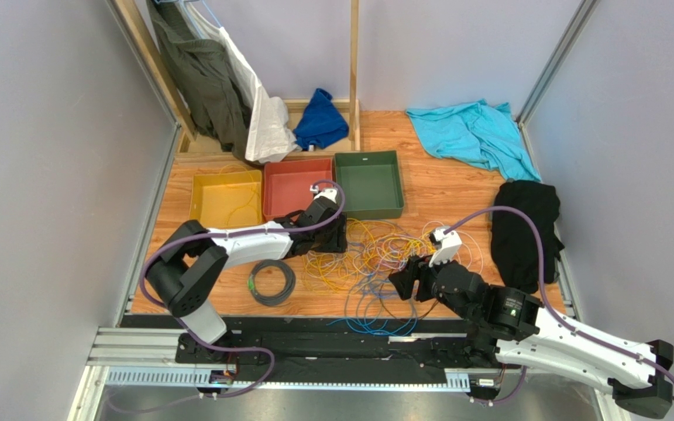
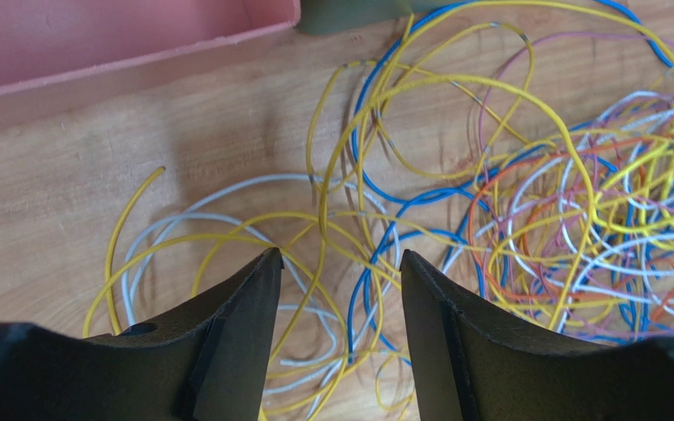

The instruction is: Untangle the cables

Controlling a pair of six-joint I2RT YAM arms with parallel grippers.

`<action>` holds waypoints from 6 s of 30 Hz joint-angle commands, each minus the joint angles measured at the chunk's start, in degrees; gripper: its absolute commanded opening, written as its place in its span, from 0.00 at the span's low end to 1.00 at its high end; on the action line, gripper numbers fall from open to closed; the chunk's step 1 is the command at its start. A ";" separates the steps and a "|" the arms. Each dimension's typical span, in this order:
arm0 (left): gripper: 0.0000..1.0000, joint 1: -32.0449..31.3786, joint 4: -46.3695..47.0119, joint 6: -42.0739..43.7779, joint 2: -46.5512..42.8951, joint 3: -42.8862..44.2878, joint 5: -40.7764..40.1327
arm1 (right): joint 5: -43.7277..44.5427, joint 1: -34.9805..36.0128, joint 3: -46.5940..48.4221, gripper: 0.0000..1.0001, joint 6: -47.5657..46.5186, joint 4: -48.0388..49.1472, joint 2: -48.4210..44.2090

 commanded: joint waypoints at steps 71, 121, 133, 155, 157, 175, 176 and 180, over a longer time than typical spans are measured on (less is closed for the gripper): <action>0.00 29.08 -47.09 9.41 -27.93 54.62 -11.92 | -1.18 0.27 0.82 0.63 -3.86 7.44 0.26; 0.00 11.22 -57.46 16.61 -22.15 70.93 -27.02 | 1.02 6.51 8.73 0.53 -6.84 21.07 26.76; 0.00 25.64 -57.37 18.10 -11.61 81.99 -23.84 | 2.26 6.86 6.36 0.53 -7.63 10.08 6.78; 0.00 36.98 -48.85 15.83 -7.29 69.13 -22.19 | 1.20 6.78 5.48 0.54 -9.65 11.57 8.01; 0.00 38.39 -45.87 14.95 -8.17 64.81 -21.04 | 1.90 6.78 5.21 0.54 -9.57 11.40 7.65; 0.00 49.55 -30.74 11.34 -2.71 39.30 -11.11 | 4.36 6.69 3.54 0.54 -9.12 9.73 6.16; 0.00 50.17 -30.48 11.34 -3.51 39.73 -11.10 | 4.63 6.69 3.37 0.54 -9.13 9.64 5.72; 0.00 50.17 -28.55 13.53 -9.21 42.37 -10.57 | 5.24 6.69 2.40 0.55 -9.56 11.48 6.15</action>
